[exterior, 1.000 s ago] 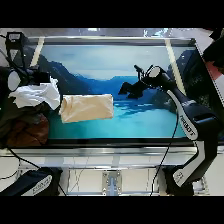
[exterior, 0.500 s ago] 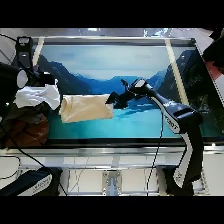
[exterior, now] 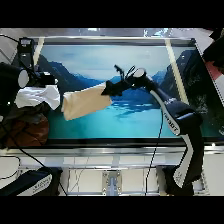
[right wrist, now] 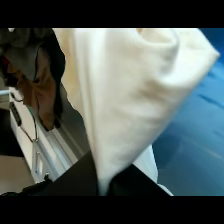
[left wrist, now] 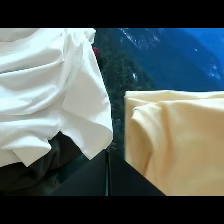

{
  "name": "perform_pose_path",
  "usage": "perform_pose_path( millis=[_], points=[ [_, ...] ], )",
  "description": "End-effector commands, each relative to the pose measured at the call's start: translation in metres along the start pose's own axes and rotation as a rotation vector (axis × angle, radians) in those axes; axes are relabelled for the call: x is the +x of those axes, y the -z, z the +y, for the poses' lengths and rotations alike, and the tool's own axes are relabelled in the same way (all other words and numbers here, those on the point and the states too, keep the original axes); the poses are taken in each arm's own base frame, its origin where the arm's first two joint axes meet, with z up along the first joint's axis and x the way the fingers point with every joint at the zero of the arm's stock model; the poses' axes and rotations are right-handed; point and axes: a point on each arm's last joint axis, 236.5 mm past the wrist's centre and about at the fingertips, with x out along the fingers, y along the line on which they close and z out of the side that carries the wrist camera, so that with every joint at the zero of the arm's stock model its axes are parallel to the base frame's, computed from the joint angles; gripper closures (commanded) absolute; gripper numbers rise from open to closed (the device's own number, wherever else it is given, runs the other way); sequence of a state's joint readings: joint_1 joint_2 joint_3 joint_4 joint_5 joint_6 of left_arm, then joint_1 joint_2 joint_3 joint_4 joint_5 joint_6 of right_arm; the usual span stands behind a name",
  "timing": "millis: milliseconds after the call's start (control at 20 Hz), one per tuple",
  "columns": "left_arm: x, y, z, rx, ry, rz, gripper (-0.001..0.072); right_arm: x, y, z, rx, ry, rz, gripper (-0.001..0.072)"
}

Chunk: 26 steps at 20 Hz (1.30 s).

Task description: Fold the shirts.

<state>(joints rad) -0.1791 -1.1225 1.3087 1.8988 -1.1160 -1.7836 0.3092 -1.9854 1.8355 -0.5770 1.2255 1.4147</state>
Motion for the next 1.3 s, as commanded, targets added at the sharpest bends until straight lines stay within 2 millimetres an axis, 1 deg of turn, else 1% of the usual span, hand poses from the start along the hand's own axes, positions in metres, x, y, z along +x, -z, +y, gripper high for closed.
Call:
perform_pose_path(
  millis=[0, 50, 100, 150, 200, 250, 300, 400, 450, 500, 550, 600, 650, 700, 750, 800, 900, 950, 1000, 1050, 1100, 1150, 1200, 1250],
  points=[
    [0.000, 0.001, 0.000, 0.045, -0.002, 0.004, 0.0695, -0.109, -0.028, -0.029, -0.017, 0.236, -0.082, 0.0697],
    [0.000, 0.001, 0.000, 0.045, -0.001, 0.004, 0.0695, -0.156, -0.033, -0.043, 0.001, 0.336, -0.128, 0.0697],
    [0.000, 0.001, 0.000, 0.045, -0.001, 0.004, 0.0696, -0.205, -0.032, -0.059, 0.028, 0.440, -0.176, 0.0697],
    [0.000, 0.001, 0.000, 0.044, 0.000, 0.005, 0.0696, -0.251, -0.025, -0.074, 0.065, 0.542, -0.219, 0.0697],
    [0.000, 0.001, 0.000, 0.043, 0.002, 0.005, 0.0696, -0.300, -0.012, -0.091, 0.110, 0.654, -0.251, 0.0697],
    [0.000, 0.002, -0.002, 0.040, 0.008, 0.006, 0.0695, -0.344, 0.006, -0.105, 0.168, 0.752, -0.274, 0.0697],
    [0.000, 0.002, -0.004, 0.035, 0.017, 0.008, 0.0695, -0.388, 0.029, -0.119, 0.238, 0.846, -0.291, 0.0697],
    [0.000, 0.003, -0.010, 0.024, 0.041, 0.012, 0.0695, -0.458, 0.076, -0.139, 0.383, 0.970, -0.337, 0.0697],
    [0.000, 0.003, -0.011, 0.020, 0.048, 0.014, 0.0695, -0.483, 0.096, -0.147, 0.450, 0.994, -0.362, 0.0697],
    [0.000, 0.004, -0.014, 0.017, 0.056, 0.015, 0.0695, -0.503, 0.117, -0.155, 0.518, 1.004, -0.387, 0.0697],
    [0.000, 0.004, -0.015, 0.012, 0.064, 0.017, 0.0695, -0.516, 0.135, -0.163, 0.576, 1.007, -0.400, 0.0697],
    [0.000, 0.004, -0.016, 0.011, 0.068, 0.018, 0.0695, -0.523, 0.156, -0.175, 0.640, 1.008, -0.400, 0.0698],
    [0.000, 0.005, -0.018, 0.008, 0.073, 0.019, 0.0695, -0.524, 0.174, -0.186, 0.692, 1.001, -0.386, 0.0697],
    [-0.001, 0.005, -0.019, 0.005, 0.080, 0.020, 0.0696, -0.519, 0.195, -0.201, 0.745, 0.992, -0.355, 0.0697],
    [-0.001, 0.005, -0.022, -0.001, 0.091, 0.023, 0.0696, -0.510, 0.214, -0.216, 0.790, 0.989, -0.321, 0.0697],
    [-0.001, 0.007, -0.025, -0.009, 0.106, 0.028, 0.0695, -0.498, 0.237, -0.234, 0.843, 0.988, -0.281, 0.0697],
    [-0.002, 0.010, -0.032, -0.022, 0.133, 0.042, 0.0695, -0.465, 0.285, -0.266, 0.938, 0.978, -0.194, 0.0697],
    [-0.002, 0.010, -0.034, -0.026, 0.142, 0.044, 0.0695, -0.448, 0.309, -0.277, 0.980, 0.967, -0.146, 0.0697],
    [-0.003, 0.010, -0.035, -0.028, 0.147, 0.045, 0.0695, -0.430, 0.334, -0.284, 1.026, 0.950, -0.091, 0.0696],
    [-0.003, 0.010, -0.036, -0.030, 0.151, 0.045, 0.0695, -0.418, 0.357, -0.286, 1.070, 0.933, -0.043, 0.0679],
    [-0.003, 0.011, -0.037, -0.029, 0.152, 0.047, 0.0696, -0.413, 0.372, -0.284, 1.107, 0.920, -0.015, 0.0678],
    [-0.003, 0.012, -0.038, -0.026, 0.153, 0.051, 0.0695, -0.415, 0.381, -0.279, 1.134, 0.906, -0.005, 0.0670],
    [-0.004, 0.013, -0.038, -0.024, 0.153, 0.056, 0.0695, -0.421, 0.384, -0.271, 1.152, 0.898, -0.014, 0.0556],
    [-0.004, 0.014, -0.039, -0.025, 0.156, 0.060, 0.0695, -0.432, 0.384, -0.259, 1.168, 0.897, -0.035, 0.0285]
  ],
)
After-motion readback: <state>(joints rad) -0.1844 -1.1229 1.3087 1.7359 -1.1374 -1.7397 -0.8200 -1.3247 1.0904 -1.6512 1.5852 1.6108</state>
